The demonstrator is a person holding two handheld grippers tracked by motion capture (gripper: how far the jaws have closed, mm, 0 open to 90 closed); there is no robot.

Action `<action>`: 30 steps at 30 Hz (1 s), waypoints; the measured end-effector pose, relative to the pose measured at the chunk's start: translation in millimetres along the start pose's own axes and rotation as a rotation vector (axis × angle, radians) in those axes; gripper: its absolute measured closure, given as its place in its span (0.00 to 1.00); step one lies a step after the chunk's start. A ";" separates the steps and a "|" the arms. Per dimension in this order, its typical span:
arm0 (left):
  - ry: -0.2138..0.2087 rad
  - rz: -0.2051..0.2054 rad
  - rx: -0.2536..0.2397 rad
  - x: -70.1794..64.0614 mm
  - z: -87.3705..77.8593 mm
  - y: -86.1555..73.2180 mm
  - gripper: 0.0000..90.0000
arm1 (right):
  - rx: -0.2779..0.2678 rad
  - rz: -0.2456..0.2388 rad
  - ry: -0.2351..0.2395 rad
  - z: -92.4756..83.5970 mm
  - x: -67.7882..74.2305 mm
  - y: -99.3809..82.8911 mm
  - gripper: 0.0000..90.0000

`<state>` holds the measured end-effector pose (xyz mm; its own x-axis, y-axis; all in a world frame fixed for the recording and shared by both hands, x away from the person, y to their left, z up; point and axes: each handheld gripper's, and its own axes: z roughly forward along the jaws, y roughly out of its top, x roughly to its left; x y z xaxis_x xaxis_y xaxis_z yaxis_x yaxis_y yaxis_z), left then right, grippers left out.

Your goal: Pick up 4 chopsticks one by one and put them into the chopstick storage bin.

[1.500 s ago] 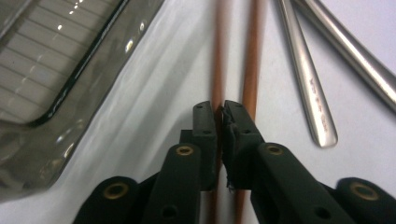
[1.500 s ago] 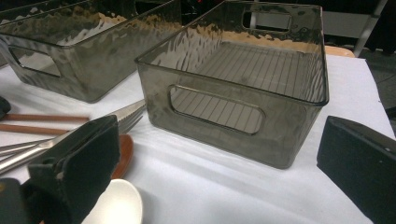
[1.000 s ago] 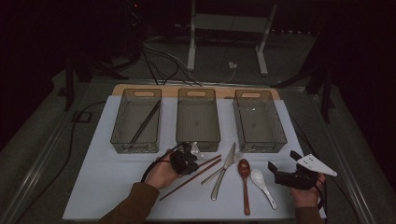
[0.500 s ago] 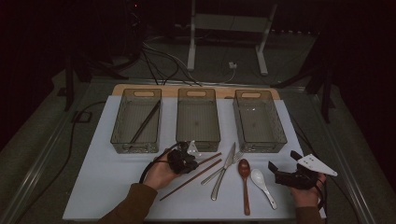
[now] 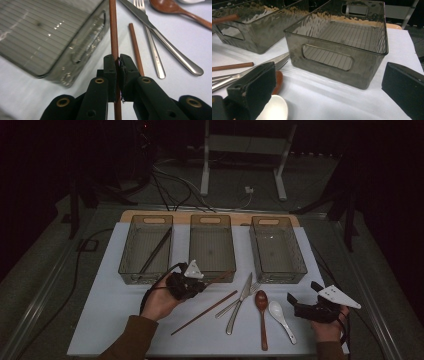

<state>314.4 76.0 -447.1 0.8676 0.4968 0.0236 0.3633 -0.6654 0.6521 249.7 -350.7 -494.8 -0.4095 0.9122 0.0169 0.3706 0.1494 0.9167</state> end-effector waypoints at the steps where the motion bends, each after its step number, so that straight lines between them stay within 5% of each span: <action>1: 0.006 -0.002 -0.003 1.8 -3.4 0.6 0.96 | 0.000 0.000 0.000 0.0 0.0 0.0 0.00; 30: 0.193 -0.144 0.009 79.8 -62.5 -0.6 0.96 | -0.002 0.001 -0.002 -0.3 -0.8 -0.2 0.00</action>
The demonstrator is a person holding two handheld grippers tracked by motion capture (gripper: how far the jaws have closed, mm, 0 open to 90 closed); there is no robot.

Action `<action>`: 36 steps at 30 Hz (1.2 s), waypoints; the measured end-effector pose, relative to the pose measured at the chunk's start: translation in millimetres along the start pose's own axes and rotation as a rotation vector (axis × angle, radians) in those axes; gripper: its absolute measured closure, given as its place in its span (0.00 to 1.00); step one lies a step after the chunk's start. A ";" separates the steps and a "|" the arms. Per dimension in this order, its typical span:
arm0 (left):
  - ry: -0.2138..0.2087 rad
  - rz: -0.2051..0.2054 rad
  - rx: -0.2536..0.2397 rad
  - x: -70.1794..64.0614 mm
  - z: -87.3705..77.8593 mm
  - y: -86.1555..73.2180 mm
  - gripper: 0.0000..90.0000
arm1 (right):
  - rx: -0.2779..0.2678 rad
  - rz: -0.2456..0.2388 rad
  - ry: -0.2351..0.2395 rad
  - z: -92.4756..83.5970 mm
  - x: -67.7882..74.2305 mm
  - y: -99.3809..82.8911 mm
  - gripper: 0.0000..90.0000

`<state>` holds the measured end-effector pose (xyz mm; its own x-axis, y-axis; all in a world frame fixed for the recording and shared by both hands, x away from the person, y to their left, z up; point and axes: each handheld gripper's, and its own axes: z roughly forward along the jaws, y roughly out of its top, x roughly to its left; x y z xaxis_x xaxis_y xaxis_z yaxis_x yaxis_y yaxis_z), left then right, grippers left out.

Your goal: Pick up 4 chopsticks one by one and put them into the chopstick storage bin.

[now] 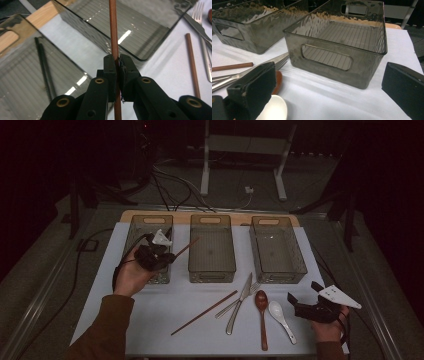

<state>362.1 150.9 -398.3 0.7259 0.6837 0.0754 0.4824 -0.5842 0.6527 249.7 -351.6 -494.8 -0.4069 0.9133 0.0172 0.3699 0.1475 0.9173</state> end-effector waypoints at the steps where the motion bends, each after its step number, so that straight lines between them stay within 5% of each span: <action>1: 0.005 -0.004 -0.003 2.6 -0.8 0.3 0.96 | 0.000 0.000 -0.001 0.0 0.1 0.0 0.00; 20: 0.063 -0.089 0.014 50.8 -6.5 6.9 0.96 | -0.001 0.000 0.000 0.0 -0.1 0.0 0.00; 36: 0.117 -0.169 0.026 86.4 9.8 1.2 0.96 | -0.001 0.001 0.002 0.3 -0.5 -0.1 0.00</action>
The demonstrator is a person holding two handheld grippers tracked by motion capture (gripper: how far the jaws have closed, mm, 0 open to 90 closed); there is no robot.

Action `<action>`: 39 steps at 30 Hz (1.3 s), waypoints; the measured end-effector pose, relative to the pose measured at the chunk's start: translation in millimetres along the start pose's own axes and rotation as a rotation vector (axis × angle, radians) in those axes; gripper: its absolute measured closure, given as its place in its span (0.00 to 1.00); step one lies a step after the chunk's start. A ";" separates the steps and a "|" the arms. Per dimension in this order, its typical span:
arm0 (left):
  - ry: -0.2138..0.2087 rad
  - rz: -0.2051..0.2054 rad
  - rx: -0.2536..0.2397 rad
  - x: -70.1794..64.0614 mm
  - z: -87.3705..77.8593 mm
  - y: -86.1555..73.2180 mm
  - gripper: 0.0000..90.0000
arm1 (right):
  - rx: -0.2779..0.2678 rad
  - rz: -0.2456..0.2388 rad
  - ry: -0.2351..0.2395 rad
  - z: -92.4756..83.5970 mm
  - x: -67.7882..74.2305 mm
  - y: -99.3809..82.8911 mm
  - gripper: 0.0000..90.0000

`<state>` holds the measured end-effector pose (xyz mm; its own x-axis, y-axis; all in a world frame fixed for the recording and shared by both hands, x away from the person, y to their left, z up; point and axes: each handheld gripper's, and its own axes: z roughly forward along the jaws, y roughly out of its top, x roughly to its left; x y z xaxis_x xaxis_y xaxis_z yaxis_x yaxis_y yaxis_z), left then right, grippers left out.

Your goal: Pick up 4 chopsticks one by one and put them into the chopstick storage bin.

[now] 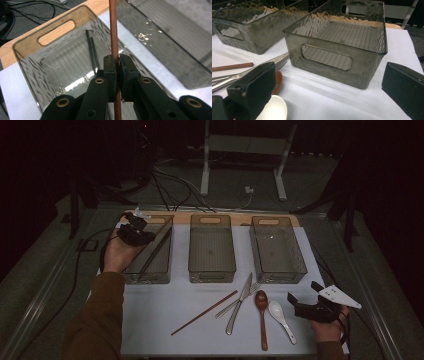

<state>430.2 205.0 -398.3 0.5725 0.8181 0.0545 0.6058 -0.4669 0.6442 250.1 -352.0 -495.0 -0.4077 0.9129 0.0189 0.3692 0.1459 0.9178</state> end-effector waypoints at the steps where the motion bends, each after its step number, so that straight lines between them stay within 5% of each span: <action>1: -0.003 -0.007 -0.003 2.2 1.0 -0.1 0.96 | 0.000 0.000 0.000 -0.1 0.0 0.0 0.00; 8: 0.003 -0.041 -0.034 14.8 12.8 -6.9 0.94 | 0.001 -0.001 0.000 0.2 -0.4 -0.1 0.00; 12: 0.024 -0.126 -0.037 18.6 19.1 -12.0 0.36 | -0.001 0.001 0.001 -0.7 -0.5 -0.1 0.00; 15: 0.027 -0.144 -0.025 16.8 20.9 -15.0 0.18 | 0.000 0.006 -0.001 -0.7 -1.2 -0.4 0.00; 24: 0.026 -0.158 -0.025 8.8 14.8 -14.9 0.04 | 0.002 0.001 -0.002 -0.5 -0.7 -0.3 0.00; 39: -0.045 -0.064 -0.048 -35.7 3.9 -12.8 0.01 | 0.002 0.000 -0.001 -0.8 -0.2 -0.2 0.00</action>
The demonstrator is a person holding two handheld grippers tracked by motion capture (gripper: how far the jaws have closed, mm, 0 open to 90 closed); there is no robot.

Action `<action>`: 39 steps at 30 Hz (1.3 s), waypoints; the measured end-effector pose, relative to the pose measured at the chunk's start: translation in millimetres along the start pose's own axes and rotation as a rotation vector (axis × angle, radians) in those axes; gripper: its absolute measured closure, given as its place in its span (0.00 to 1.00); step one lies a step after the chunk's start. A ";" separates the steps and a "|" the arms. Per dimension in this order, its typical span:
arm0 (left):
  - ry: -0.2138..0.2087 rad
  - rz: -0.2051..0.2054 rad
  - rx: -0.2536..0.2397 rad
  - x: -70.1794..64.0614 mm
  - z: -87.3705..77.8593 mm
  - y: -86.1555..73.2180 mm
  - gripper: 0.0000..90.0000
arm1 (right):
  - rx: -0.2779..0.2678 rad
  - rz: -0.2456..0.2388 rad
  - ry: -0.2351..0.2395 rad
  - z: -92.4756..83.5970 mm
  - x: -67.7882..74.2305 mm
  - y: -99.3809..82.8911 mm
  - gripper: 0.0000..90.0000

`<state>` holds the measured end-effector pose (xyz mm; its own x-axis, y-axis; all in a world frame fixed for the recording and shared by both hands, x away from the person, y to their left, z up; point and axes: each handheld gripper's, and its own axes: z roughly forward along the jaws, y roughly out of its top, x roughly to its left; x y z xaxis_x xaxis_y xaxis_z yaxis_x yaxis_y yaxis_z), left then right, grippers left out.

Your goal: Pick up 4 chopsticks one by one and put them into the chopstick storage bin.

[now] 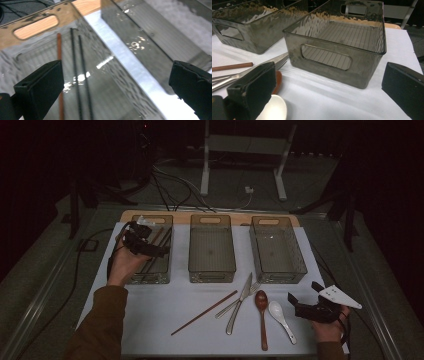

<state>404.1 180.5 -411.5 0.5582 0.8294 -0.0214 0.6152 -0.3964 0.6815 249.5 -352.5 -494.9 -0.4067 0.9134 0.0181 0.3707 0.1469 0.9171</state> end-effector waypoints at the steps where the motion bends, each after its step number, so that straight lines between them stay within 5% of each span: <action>1: -0.004 0.005 0.002 -3.7 -0.3 0.2 0.01 | -0.001 0.000 0.000 0.1 0.0 0.0 0.00; 39: -0.195 0.246 0.078 -130.6 23.2 -18.7 0.01 | 0.000 0.000 0.002 0.2 0.3 -0.1 0.00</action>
<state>332.6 70.5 -438.4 0.7869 0.6170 -0.0079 0.4852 -0.6108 0.6257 249.5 -352.2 -495.0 -0.4083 0.9126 0.0190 0.3707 0.1467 0.9171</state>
